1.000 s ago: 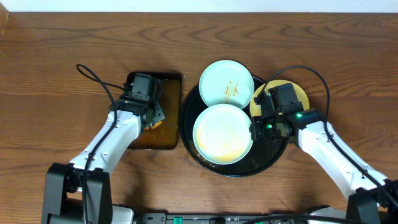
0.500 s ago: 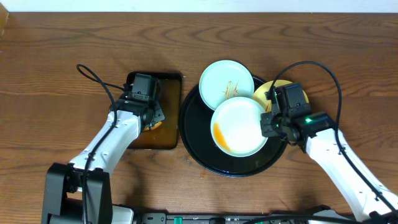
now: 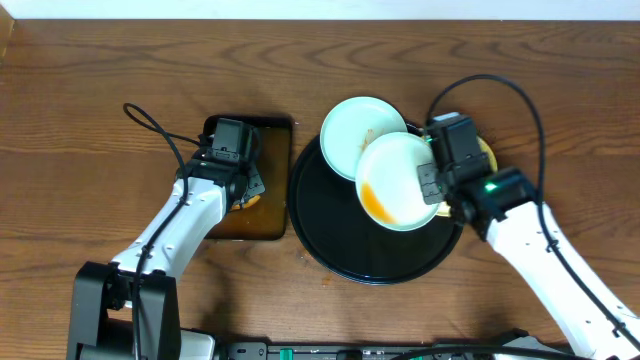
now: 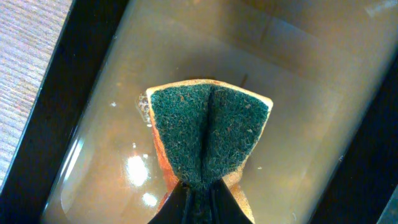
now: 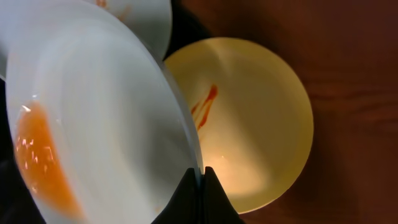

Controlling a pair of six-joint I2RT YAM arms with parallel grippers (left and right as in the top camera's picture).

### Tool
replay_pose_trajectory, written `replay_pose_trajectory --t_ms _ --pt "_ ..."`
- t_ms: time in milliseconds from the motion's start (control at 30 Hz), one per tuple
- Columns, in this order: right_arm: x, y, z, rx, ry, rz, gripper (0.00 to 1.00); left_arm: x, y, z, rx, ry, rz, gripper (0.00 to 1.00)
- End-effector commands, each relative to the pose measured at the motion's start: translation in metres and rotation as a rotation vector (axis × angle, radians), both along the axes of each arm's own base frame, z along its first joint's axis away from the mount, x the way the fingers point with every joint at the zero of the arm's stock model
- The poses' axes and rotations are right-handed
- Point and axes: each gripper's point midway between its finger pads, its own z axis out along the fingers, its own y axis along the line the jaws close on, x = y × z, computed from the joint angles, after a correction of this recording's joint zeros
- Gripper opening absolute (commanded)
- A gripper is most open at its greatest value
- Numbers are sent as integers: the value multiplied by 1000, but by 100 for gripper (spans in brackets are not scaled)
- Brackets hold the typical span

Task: Clean dirty plates on tray and stack at the side
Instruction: 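Lift the cleaned blue plate with right gripper off the black tray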

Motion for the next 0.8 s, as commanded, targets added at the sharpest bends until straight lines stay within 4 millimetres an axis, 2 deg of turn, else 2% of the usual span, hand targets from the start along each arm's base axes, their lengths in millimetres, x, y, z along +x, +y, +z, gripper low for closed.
replay_pose_trajectory --t_ms 0,300,467,767 --pt "4 -1 25 -144 -106 12 1 -4 4 -4 13 15 1 8" --pt "1 11 55 -365 -272 21 1 -4 4 -4 13 15 1 8" --pt "2 18 59 -397 -290 71 1 -4 4 -4 13 15 1 9" --pt "4 16 65 -433 -315 66 1 -4 4 -4 13 15 1 8"
